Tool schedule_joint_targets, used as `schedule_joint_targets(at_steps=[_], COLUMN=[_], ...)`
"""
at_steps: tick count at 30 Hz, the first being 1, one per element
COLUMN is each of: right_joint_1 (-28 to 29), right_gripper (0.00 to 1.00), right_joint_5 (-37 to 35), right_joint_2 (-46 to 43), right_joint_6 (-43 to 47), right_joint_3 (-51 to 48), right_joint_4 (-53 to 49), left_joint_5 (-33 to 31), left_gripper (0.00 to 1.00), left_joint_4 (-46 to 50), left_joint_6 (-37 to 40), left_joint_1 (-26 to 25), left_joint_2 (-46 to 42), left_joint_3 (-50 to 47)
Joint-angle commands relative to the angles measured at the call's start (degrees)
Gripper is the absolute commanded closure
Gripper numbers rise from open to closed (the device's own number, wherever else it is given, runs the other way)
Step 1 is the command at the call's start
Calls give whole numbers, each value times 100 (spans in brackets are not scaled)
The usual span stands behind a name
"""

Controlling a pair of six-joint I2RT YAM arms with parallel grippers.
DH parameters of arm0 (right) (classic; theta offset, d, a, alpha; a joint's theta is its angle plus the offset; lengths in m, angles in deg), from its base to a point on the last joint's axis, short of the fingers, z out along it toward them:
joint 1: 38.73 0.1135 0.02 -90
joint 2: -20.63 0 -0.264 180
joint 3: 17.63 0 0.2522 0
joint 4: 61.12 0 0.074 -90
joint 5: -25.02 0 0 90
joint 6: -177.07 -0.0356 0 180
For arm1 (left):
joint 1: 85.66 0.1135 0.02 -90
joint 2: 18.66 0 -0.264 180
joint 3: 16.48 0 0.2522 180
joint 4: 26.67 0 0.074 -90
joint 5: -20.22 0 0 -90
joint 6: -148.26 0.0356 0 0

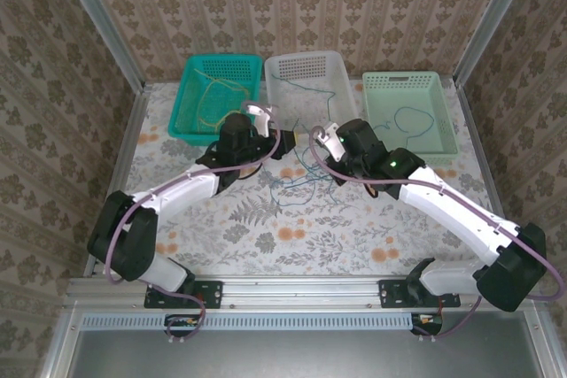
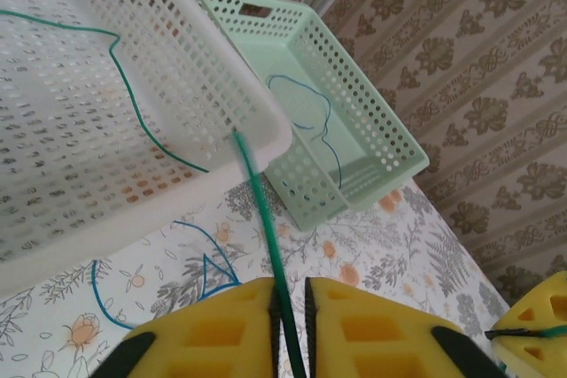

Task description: Untangle the cables

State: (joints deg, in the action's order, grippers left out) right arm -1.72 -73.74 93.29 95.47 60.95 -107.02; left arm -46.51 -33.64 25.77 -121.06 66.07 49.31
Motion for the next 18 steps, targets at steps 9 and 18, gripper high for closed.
schedule_joint_targets(at_steps=[9, 18], right_joint_1=[-716, -2362], right_gripper=[100, 100], right_joint_5=[-332, 1022], right_joint_2=[-466, -1334], right_joint_6=[-1502, -4081], right_joint_3=[-350, -1557], right_joint_4=[798, 2249], left_joint_5=[-623, -1457], left_gripper=[92, 91], left_joint_4=[-1456, -2497], left_joint_6=[3, 247], left_joint_1=[3, -301], left_joint_2=[-887, -1351], left_joint_3=[-899, -1604])
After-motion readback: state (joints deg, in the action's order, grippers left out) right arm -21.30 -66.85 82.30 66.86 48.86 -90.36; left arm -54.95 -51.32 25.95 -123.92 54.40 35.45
